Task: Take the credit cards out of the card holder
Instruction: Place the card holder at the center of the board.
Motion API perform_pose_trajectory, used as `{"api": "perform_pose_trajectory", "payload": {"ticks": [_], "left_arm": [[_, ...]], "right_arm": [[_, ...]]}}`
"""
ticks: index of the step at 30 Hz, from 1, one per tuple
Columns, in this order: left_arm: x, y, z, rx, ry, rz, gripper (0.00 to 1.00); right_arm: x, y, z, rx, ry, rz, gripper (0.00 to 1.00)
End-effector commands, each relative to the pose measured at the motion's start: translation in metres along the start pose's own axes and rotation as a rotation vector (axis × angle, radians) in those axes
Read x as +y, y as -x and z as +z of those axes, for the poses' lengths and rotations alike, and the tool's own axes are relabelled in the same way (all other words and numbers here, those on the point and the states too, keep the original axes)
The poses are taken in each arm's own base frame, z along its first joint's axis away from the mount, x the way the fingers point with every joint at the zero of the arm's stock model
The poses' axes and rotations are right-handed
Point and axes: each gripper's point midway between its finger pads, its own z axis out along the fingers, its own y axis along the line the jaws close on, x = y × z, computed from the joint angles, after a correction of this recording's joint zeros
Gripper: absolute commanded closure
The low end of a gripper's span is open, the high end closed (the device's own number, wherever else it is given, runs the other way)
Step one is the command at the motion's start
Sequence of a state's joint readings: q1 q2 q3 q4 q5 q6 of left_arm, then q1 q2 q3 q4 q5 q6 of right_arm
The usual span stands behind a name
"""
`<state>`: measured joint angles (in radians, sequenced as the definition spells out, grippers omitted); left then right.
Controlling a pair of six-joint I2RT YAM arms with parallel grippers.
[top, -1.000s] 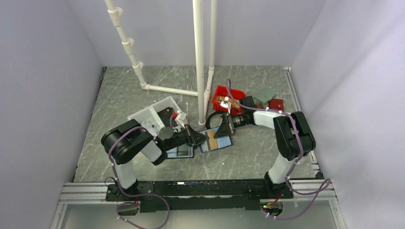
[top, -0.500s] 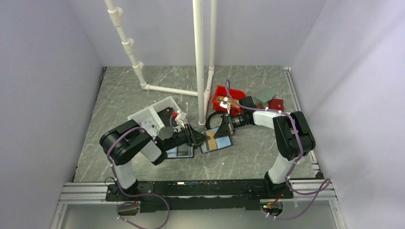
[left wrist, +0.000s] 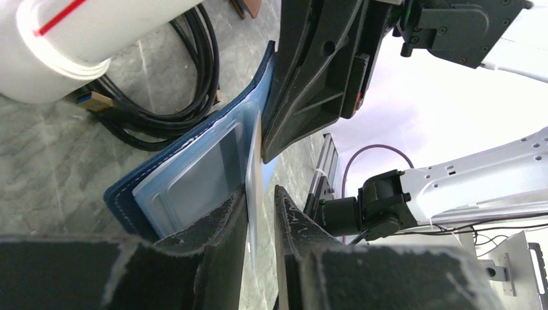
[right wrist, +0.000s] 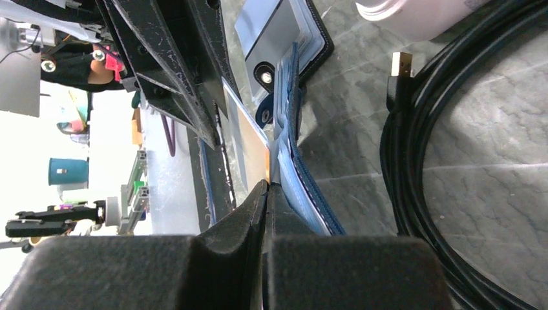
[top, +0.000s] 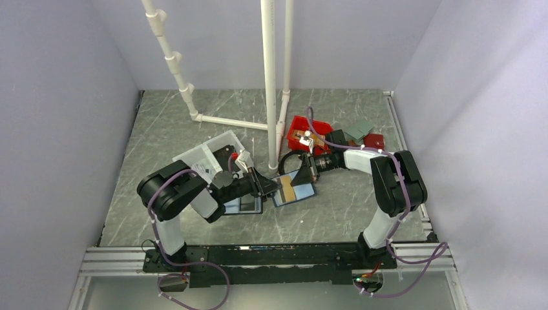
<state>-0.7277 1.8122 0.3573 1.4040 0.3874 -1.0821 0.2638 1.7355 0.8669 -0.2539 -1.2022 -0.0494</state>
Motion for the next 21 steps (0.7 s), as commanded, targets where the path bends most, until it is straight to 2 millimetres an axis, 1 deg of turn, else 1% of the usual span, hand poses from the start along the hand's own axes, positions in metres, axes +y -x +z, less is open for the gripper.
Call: {"api": "perform_pose_trajectory", "payload": {"ticks": [1, 13, 21], "left_arm": [[-0.009, 0.002, -0.002, -0.009, -0.062, -0.005, 0.75], [0.003, -0.002, -0.001, 0.030, -0.010, -0.022, 0.76], [0.009, -0.007, 0.002, 0.050, -0.004, -0.048, 0.84]], "right_arm": [[-0.001, 0.013, -0.004, -0.021, -0.010, -0.057, 1.00], [-0.011, 0.010, -0.003, -0.010, -0.039, -0.035, 1.00], [-0.014, 0.012, -0.006, -0.022, -0.062, -0.037, 1.00]]}}
